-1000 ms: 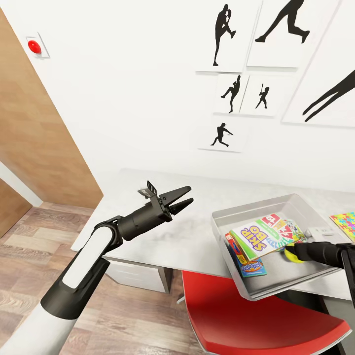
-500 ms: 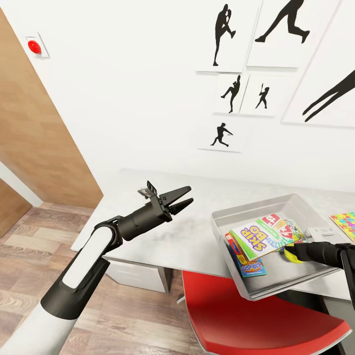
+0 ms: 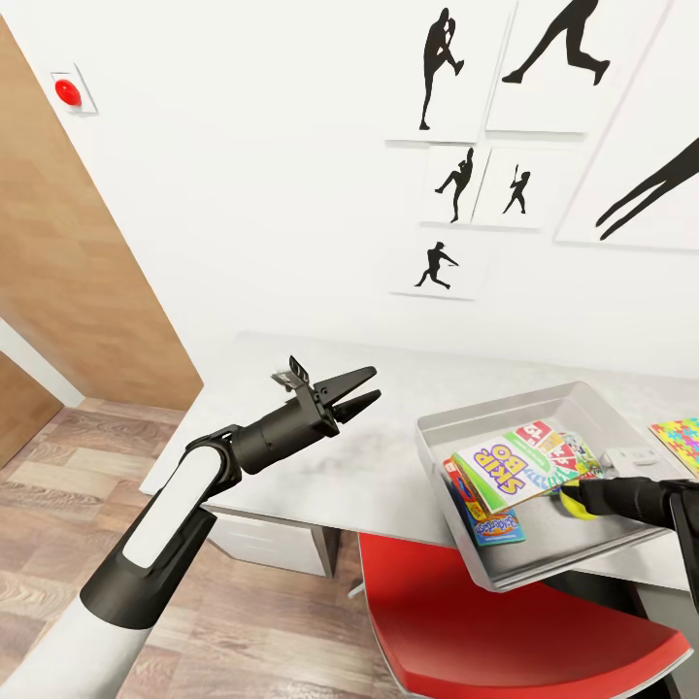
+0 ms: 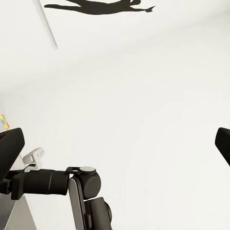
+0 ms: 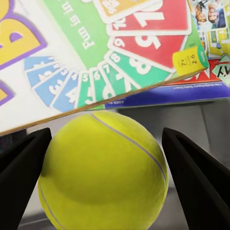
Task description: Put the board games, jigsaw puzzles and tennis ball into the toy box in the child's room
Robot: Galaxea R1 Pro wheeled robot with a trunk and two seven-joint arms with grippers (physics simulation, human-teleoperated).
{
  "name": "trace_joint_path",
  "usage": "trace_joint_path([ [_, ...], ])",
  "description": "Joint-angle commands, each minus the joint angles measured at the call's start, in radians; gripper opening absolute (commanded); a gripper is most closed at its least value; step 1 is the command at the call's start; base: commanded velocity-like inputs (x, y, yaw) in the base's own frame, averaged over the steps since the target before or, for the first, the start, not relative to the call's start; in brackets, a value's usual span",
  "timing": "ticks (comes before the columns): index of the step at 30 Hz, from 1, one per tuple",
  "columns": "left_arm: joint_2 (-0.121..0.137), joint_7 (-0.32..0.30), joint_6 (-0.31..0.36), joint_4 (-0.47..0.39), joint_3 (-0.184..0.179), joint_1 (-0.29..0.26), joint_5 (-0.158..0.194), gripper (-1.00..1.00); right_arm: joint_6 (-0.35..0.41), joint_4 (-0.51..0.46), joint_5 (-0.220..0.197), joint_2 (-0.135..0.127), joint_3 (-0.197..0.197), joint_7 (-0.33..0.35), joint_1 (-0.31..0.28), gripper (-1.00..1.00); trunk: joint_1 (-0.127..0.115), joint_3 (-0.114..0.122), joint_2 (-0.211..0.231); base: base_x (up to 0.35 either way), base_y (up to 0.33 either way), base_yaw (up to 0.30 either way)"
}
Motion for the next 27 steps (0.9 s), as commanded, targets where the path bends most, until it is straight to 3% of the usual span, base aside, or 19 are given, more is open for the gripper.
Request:
trace_joint_path([
  [1, 0.001, -0.001, 0.002, 0.000, -0.001, -0.001, 0.004, 1.00, 0.004, 0.000, 0.011, 0.000, 0.000, 0.011, -0.001, -1.00, 0.001, -0.002, -0.002, 0.000, 0.000, 0.000],
  [6, 0.001, -0.001, 0.002, 0.000, -0.001, -0.001, 0.004, 1.00, 0.004, 0.001, 0.013, 0.000, 0.000, 0.011, -0.001, -1.00, 0.001, -0.002, -0.002, 0.000, 0.000, 0.000],
  [7, 0.000, -0.001, 0.002, 0.000, -0.001, -0.001, 0.004, 1.00, 0.004, 0.002, 0.014, 0.000, 0.000, 0.011, -0.001, 1.00, 0.001, -0.002, -0.002, 0.000, 0.000, 0.000],
  [27, -0.001, 0.005, 0.002, 0.000, -0.001, -0.002, 0.004, 1.00, 0.004, 0.005, 0.017, 0.000, 0.000, 0.011, -0.001, 1.00, 0.001, -0.002, -0.002, 0.000, 0.000, 0.000],
])
